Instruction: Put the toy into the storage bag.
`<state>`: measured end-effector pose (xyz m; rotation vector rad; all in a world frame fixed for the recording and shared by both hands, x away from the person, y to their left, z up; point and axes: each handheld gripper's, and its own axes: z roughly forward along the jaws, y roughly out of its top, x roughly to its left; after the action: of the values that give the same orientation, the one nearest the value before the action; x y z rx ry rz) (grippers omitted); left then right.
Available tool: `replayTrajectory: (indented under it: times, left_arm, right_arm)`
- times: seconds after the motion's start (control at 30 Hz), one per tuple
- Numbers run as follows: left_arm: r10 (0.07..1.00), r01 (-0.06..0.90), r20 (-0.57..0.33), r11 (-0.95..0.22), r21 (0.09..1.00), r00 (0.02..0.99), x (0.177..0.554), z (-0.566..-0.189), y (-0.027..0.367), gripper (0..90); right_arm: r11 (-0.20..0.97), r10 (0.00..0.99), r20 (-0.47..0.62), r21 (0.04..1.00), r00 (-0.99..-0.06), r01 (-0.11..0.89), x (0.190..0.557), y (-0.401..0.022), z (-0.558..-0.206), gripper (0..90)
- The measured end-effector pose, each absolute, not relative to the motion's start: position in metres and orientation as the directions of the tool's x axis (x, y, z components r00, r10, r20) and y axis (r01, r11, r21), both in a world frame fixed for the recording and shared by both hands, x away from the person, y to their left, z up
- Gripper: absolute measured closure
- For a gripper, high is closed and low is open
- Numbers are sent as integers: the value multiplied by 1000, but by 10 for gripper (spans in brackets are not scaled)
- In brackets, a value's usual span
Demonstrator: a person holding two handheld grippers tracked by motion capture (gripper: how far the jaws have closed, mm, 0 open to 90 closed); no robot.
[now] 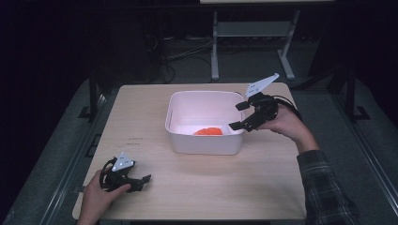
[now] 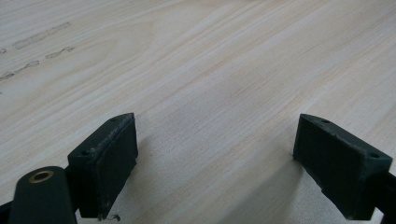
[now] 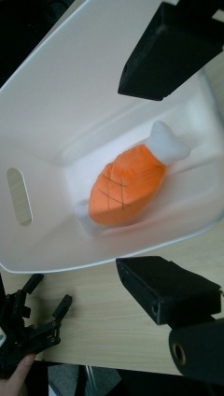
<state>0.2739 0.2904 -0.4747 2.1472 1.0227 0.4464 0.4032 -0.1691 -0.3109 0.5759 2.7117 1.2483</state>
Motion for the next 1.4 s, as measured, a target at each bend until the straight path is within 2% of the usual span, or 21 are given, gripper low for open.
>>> replayTrajectory:
  times: [0.7, 1.4]
  left_arm:
    - [778, 535, 7, -438, 723, 628, 274, -475, 290, 130]
    - [779, 536, 5, -436, 723, 627, 274, -475, 290, 130]
  right_arm:
    - [495, 509, 69, 792, -858, 358, 369, -224, -339, 133]
    - [426, 578, 104, 808, -809, 408, 339, -255, -399, 133]
